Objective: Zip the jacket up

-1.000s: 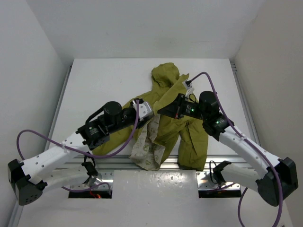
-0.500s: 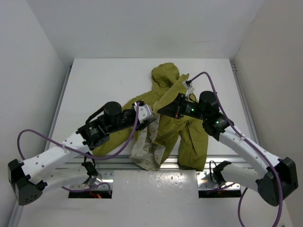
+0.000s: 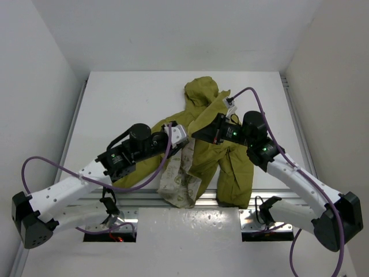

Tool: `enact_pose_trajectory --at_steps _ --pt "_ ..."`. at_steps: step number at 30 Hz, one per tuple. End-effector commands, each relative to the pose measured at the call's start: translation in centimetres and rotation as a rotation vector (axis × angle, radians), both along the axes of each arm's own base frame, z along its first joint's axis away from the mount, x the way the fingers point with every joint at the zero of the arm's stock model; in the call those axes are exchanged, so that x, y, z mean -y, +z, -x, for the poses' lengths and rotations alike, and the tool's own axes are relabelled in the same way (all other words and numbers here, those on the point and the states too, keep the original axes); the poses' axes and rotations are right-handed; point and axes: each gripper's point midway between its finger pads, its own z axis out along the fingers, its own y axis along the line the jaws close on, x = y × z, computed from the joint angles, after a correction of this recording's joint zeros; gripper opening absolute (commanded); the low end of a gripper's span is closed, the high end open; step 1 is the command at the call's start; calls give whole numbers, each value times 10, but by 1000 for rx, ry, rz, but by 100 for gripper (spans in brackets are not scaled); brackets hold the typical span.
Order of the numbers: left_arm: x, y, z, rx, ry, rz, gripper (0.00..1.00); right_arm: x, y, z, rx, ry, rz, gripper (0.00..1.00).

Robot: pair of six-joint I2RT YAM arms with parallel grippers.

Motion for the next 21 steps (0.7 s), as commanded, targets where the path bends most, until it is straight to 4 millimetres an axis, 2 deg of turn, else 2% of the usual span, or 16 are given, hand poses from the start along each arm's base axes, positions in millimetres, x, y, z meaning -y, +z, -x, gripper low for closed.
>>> enact_pose_trajectory --at_steps 1,15,21 --pt "1 13 -2 23 21 40 34 -3 38 4 106 22 -66 0" --pt "4 23 13 8 -44 85 28 -1 31 5 109 23 -46 0" --pt "1 23 9 4 -10 87 25 -1 30 7 115 28 -42 0"
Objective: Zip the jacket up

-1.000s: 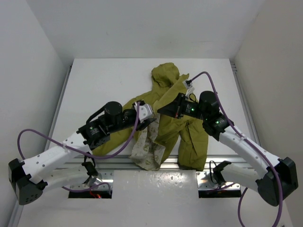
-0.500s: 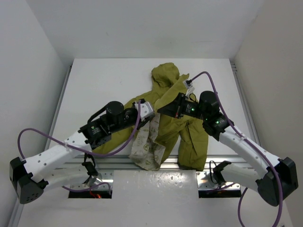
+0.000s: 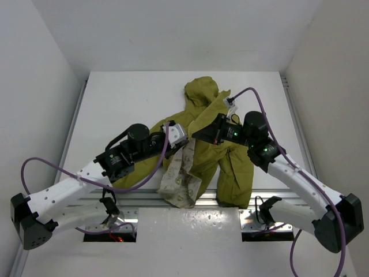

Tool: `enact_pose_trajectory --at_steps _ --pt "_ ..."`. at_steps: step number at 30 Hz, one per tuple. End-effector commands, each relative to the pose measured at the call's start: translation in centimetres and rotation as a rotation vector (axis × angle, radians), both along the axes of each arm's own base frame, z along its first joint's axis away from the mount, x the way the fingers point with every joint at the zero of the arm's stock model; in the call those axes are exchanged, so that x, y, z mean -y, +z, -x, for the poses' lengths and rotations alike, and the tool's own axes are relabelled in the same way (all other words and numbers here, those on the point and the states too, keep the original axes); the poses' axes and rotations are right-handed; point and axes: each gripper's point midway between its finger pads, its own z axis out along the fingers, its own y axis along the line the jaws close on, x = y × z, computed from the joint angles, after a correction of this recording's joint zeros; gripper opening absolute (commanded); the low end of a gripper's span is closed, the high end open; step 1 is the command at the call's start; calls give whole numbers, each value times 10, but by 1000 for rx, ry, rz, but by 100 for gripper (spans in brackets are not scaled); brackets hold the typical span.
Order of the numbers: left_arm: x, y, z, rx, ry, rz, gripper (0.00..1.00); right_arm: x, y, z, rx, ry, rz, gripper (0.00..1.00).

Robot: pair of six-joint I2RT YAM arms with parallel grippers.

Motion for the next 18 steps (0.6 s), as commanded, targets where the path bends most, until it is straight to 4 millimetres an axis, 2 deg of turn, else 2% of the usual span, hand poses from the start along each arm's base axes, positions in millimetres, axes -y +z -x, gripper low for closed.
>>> enact_pose_trajectory --at_steps 1,10,18 --pt "0 18 3 27 4 54 25 -1 27 5 93 18 -42 0" --pt "-4 18 -3 31 44 51 21 0 27 7 103 23 -43 0" --pt "-4 27 -4 34 45 70 21 1 21 8 105 24 -29 0"
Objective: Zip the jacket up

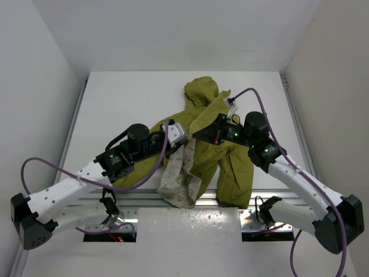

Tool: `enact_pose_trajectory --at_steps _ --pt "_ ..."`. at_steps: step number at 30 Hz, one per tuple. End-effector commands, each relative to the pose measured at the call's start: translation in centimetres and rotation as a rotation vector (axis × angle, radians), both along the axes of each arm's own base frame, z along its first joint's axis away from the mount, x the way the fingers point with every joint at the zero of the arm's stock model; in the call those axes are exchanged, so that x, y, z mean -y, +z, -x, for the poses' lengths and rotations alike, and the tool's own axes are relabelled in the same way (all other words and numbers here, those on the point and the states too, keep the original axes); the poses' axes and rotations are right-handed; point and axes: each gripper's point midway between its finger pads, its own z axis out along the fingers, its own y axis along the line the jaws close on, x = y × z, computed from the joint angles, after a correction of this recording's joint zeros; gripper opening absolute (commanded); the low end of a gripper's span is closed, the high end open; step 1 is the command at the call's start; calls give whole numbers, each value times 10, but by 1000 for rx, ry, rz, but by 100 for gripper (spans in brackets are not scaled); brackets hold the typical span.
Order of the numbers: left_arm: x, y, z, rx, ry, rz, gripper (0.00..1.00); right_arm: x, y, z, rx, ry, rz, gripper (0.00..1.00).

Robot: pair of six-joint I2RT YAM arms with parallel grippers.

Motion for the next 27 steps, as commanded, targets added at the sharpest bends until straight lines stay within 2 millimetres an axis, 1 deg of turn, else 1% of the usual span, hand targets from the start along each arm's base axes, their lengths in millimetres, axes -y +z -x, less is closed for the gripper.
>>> enact_pose_trajectory --at_steps 1,8,9,10,16,19,20,21,26,27 --pt "-1 26 1 42 7 61 21 0 17 7 80 25 -28 0" --pt "5 24 11 14 -53 69 23 0 16 6 89 21 -22 0" --pt "6 24 13 13 -66 70 24 0 14 7 88 24 -20 0" --pt "4 24 10 13 -57 69 25 0 15 8 88 26 -21 0" --pt "5 22 13 -2 -67 68 25 -1 16 9 95 32 -22 0" --pt "1 21 7 1 -36 67 25 0 17 7 95 27 -23 0" --pt "0 26 6 -1 -26 78 25 0 16 7 93 29 -22 0" --pt "-1 26 3 -9 -16 83 25 -1 15 7 91 29 -21 0" --pt "-1 26 4 -18 -14 88 25 0 15 8 98 33 -17 0" --pt "-3 26 1 -17 -5 89 25 -1 15 8 97 34 -16 0"
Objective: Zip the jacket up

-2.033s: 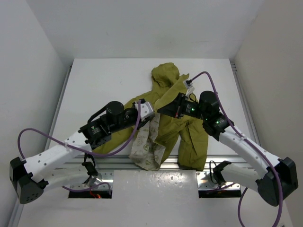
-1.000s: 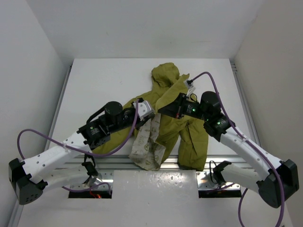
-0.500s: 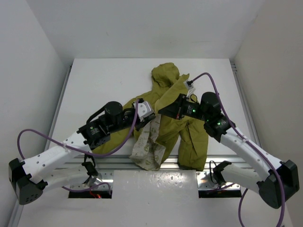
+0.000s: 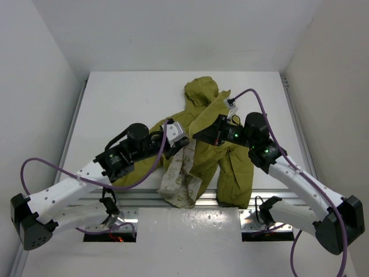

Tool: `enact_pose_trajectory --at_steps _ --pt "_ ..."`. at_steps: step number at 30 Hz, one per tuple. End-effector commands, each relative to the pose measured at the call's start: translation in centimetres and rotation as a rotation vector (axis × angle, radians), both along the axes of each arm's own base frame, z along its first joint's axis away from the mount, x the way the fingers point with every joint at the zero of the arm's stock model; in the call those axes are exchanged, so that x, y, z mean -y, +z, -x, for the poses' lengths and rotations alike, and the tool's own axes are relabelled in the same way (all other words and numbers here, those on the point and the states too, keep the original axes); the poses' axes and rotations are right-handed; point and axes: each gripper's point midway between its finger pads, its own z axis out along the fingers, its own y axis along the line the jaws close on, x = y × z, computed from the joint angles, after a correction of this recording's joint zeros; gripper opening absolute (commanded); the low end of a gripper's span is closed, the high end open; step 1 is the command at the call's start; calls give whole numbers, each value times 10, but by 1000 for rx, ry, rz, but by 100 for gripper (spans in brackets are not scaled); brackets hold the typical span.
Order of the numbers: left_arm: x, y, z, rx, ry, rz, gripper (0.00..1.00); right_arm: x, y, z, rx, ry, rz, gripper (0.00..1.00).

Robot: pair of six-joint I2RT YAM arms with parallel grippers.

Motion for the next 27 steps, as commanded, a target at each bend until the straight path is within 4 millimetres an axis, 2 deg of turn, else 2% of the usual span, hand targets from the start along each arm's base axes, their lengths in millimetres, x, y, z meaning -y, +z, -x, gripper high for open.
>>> enact_pose_trajectory --at_steps 1,11,18,22,27 --pt "-6 27 -4 21 29 68 25 -2 17 5 78 27 -26 0" --pt "-10 34 -6 24 39 88 25 -1 13 4 73 26 -16 0" --pt "-5 35 2 18 -14 91 25 -2 19 5 94 33 -28 0" --pt "-2 29 7 -2 -41 90 21 -4 23 8 103 48 -43 0" --pt "-3 26 1 -5 -11 82 20 -6 34 13 141 71 -77 0"
